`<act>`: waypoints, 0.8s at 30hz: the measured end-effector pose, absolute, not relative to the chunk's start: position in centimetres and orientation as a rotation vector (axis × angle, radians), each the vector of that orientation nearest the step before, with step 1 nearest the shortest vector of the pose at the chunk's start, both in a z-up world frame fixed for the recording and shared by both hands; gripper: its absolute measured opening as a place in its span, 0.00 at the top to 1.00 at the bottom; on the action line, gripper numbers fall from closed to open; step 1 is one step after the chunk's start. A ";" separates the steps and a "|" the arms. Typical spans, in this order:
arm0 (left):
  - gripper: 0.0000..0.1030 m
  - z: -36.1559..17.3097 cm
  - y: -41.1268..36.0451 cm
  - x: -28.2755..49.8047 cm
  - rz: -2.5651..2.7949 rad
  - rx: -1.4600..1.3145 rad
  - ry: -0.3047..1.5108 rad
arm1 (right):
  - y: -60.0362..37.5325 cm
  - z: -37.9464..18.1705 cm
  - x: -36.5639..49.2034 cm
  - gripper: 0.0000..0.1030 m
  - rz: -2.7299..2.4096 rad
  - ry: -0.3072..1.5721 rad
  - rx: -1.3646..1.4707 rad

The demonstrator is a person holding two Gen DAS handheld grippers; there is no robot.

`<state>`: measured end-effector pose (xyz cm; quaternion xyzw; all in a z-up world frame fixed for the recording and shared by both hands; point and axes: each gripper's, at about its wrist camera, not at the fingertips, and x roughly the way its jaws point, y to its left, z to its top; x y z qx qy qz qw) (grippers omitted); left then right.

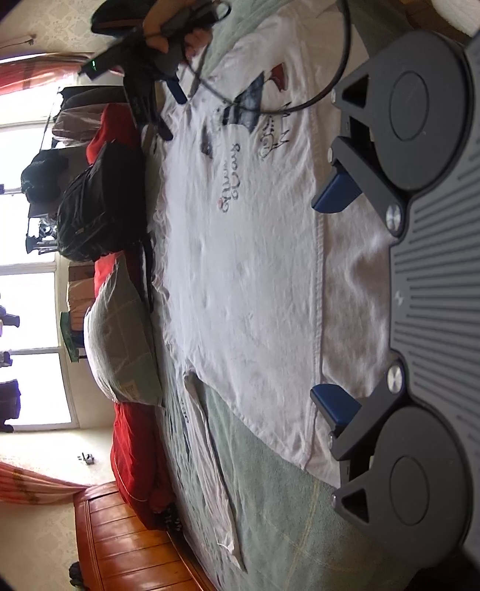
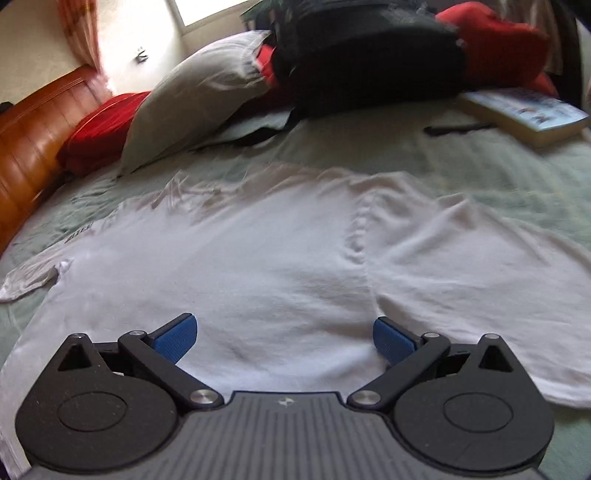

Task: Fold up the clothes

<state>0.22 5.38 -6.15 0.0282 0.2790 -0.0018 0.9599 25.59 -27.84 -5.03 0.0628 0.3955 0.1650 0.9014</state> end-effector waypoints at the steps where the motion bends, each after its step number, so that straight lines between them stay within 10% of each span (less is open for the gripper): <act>1: 0.04 -6.1 5.4 0.2 -0.007 0.055 0.565 | -27.6 -4.3 24.5 0.00 0.355 0.810 0.096; 24: 0.03 -4.1 4.8 2.3 -0.141 0.075 0.620 | -27.2 -8.0 4.8 0.00 0.547 0.851 0.078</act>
